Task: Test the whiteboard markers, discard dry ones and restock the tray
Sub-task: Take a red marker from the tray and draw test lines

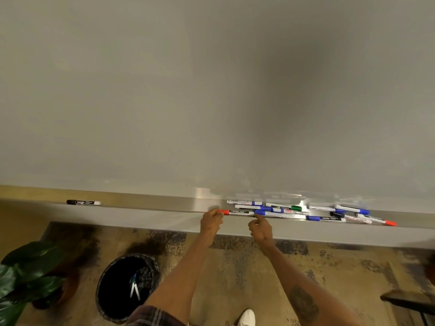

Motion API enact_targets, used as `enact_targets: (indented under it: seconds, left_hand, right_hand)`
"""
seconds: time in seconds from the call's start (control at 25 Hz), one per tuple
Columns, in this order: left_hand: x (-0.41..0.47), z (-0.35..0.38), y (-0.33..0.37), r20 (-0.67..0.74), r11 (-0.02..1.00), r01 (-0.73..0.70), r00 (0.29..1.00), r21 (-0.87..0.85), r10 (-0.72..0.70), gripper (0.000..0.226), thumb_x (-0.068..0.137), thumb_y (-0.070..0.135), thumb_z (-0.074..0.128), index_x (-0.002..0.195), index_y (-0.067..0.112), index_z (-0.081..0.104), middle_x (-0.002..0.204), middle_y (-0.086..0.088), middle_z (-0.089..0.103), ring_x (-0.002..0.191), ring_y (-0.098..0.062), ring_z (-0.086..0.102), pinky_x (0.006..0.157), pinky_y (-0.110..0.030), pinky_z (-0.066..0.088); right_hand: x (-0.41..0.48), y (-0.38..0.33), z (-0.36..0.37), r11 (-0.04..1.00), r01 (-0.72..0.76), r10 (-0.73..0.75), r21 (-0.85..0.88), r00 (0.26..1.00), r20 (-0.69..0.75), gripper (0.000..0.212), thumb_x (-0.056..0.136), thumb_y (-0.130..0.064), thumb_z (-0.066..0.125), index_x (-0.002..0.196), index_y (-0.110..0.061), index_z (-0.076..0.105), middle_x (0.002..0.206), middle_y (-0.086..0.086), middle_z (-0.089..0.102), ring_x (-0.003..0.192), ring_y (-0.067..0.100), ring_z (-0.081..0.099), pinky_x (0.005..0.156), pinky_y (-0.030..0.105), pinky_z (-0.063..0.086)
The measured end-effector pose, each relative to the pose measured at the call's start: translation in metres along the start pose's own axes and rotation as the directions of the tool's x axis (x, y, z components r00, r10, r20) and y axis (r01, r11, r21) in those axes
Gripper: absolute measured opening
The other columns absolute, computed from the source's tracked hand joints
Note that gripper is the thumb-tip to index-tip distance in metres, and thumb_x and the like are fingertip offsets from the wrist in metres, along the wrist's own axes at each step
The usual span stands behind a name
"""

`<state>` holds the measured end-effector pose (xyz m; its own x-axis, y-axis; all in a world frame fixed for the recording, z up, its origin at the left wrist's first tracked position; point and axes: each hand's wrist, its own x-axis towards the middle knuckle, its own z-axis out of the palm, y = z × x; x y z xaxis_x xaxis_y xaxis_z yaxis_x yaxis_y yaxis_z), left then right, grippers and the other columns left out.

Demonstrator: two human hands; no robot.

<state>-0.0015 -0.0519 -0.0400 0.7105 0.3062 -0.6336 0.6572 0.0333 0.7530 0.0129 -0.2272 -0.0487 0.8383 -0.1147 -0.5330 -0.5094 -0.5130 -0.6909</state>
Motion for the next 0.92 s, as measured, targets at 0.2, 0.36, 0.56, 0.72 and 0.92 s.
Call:
enact_targets:
  seconds: [0.2,0.36,0.56,0.72,0.92]
  left_hand:
    - [0.006,-0.002,-0.005,-0.045,0.999,-0.033,0.998,-0.032,0.031,0.034,0.097,0.012,0.059,0.131,0.011,0.061,0.113,-0.01,0.068,0.097,-0.022,0.068,0.081,-0.025,0.055]
    - [0.005,-0.003,-0.003,-0.118,0.994,-0.091,0.99,-0.061,0.084,0.029,0.094,0.006,0.062,0.124,0.009,0.066,0.108,-0.009,0.069,0.098,-0.023,0.067,0.091,-0.034,0.057]
    - [-0.007,-0.011,0.014,-0.156,0.95,-0.128,0.984,-0.285,0.086,0.013,0.09,-0.002,0.066,0.095,0.009,0.07,0.098,-0.01,0.067,0.1,-0.033,0.068,0.09,-0.043,0.058]
    - [-0.026,-0.021,0.036,-0.122,0.874,-0.195,0.98,-0.445,0.156,0.008,0.091,0.002,0.066,0.097,0.006,0.07,0.094,-0.013,0.069,0.09,-0.026,0.07,0.078,-0.03,0.061]
    - [-0.058,-0.031,0.07,-0.109,0.818,-0.329,0.942,-0.472,0.317,0.01,0.094,0.01,0.065,0.101,0.005,0.07,0.087,-0.012,0.074,0.085,-0.023,0.07,0.08,-0.032,0.059]
  right_hand:
    - [-0.004,-0.002,-0.002,0.993,0.013,-0.013,0.114,1.0,0.002,0.038,0.1,-0.011,0.049,0.138,-0.007,0.049,0.107,0.012,0.065,0.091,0.026,0.068,0.087,0.042,0.058]
    - [-0.009,-0.007,-0.001,0.977,0.048,-0.039,0.209,0.998,-0.047,0.029,0.101,-0.016,0.051,0.127,-0.004,0.058,0.105,0.013,0.067,0.085,0.024,0.069,0.083,0.038,0.059]
    - [-0.021,-0.019,-0.004,0.872,0.056,-0.011,0.486,0.995,-0.096,0.022,0.1,-0.027,0.055,0.104,-0.007,0.064,0.092,0.01,0.071,0.083,0.024,0.072,0.084,0.036,0.059]
    - [-0.03,-0.037,-0.013,0.759,0.026,0.013,0.651,0.998,-0.055,0.022,0.096,-0.016,0.061,0.094,0.006,0.063,0.088,0.022,0.07,0.081,0.029,0.07,0.074,0.032,0.062]
    - [-0.059,-0.071,-0.019,0.962,0.219,-0.167,0.164,0.945,-0.281,0.022,0.098,-0.03,0.053,0.1,-0.01,0.061,0.091,0.006,0.067,0.087,0.025,0.063,0.068,0.03,0.046]
